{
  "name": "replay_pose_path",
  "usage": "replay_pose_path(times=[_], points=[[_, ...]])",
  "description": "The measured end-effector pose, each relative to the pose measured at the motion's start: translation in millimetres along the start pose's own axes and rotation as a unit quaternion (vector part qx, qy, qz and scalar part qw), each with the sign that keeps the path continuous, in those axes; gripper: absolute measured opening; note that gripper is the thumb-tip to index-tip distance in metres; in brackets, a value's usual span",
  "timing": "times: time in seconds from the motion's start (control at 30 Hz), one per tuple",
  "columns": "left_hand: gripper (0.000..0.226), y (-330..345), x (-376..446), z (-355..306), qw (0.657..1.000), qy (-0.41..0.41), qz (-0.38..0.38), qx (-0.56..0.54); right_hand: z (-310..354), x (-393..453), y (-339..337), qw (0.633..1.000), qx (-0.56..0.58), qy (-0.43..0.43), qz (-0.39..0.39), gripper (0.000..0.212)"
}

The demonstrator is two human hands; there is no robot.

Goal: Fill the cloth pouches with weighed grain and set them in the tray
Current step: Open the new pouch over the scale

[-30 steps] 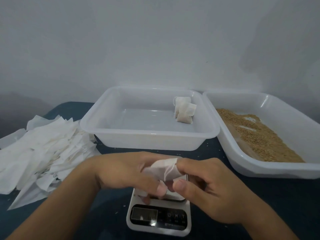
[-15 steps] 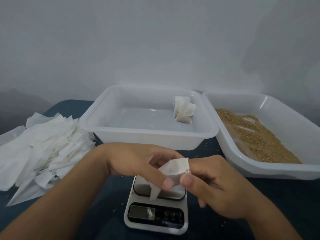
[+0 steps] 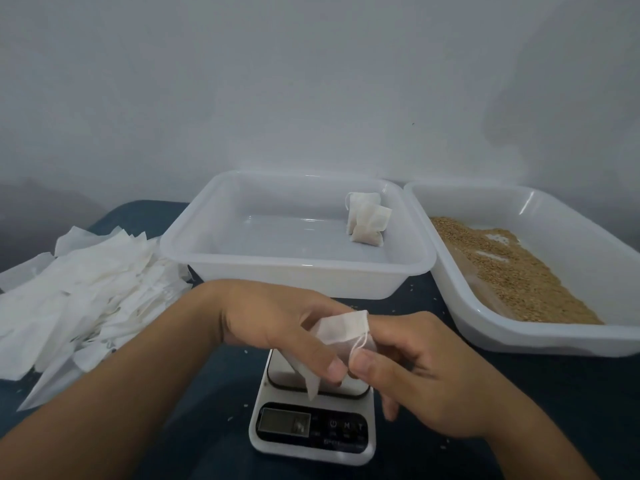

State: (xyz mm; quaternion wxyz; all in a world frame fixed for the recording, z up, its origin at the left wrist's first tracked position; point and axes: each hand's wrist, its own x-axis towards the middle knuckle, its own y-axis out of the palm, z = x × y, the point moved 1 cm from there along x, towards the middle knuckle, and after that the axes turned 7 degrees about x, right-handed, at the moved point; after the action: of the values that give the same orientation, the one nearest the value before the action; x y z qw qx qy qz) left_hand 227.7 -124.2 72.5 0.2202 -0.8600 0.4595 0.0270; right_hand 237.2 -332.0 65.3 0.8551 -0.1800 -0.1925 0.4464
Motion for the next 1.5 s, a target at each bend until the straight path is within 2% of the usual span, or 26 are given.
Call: replay_pose_path(times=[0.1,0.23,0.33,0.43,0.5,0.57,0.7,0.83,0.9,1.1,1.2,1.27,1.4,1.5], points=[[0.059,1,-3,-1,0.999,-0.024,-0.003,-0.034,0,0,0,1.000,-0.009,-0.002,0.001,0.029],[0.055,3,-2,-1,1.000,-0.003,-0.018,-0.022,1,-1,-1,1.000,-0.016,-0.019,0.005,0.017],[0.063,6,2,-8,1.000,0.020,-0.017,-0.003,2,-2,-2,1.000,-0.004,-0.014,0.002,0.031],[0.061,2,-12,3,0.996,0.007,-0.090,0.017,0,-2,-4,1.000,0.007,-0.016,0.008,0.034],[0.056,0,-25,14,0.987,-0.028,-0.155,-0.039,0,-2,-5,1.000,0.005,-0.021,0.007,0.034],[0.056,0,-33,21,0.983,-0.038,-0.166,-0.066,-1,-2,-5,1.000,0.003,-0.015,0.008,0.035],[0.061,-2,-36,18,0.986,-0.047,-0.149,-0.057,-4,-2,-4,1.000,-0.008,0.006,-0.003,0.031],[0.058,-2,-33,9,0.989,-0.035,-0.141,-0.042,-5,1,0,0.999,-0.017,0.021,-0.018,0.010],[0.059,-3,-31,7,0.988,-0.040,-0.146,-0.030,-3,2,2,0.999,-0.020,0.011,-0.025,0.020],[0.065,-2,-34,5,0.989,-0.071,-0.126,-0.045,-4,1,4,0.999,-0.013,0.048,0.014,0.022],[0.064,-4,-32,1,0.988,-0.082,-0.125,0.027,-1,2,5,0.999,-0.035,0.009,0.011,0.024],[0.062,-5,-29,-3,0.986,-0.093,-0.123,0.068,-2,2,4,0.997,-0.078,0.007,0.013,0.018],[0.063,-4,-24,-7,0.984,-0.109,-0.104,0.095,-4,2,2,0.992,-0.122,0.012,0.024,0.032],[0.051,0,-13,-13,0.988,-0.091,-0.069,0.103,-5,1,-1,0.991,-0.132,0.001,0.027,0.030]])
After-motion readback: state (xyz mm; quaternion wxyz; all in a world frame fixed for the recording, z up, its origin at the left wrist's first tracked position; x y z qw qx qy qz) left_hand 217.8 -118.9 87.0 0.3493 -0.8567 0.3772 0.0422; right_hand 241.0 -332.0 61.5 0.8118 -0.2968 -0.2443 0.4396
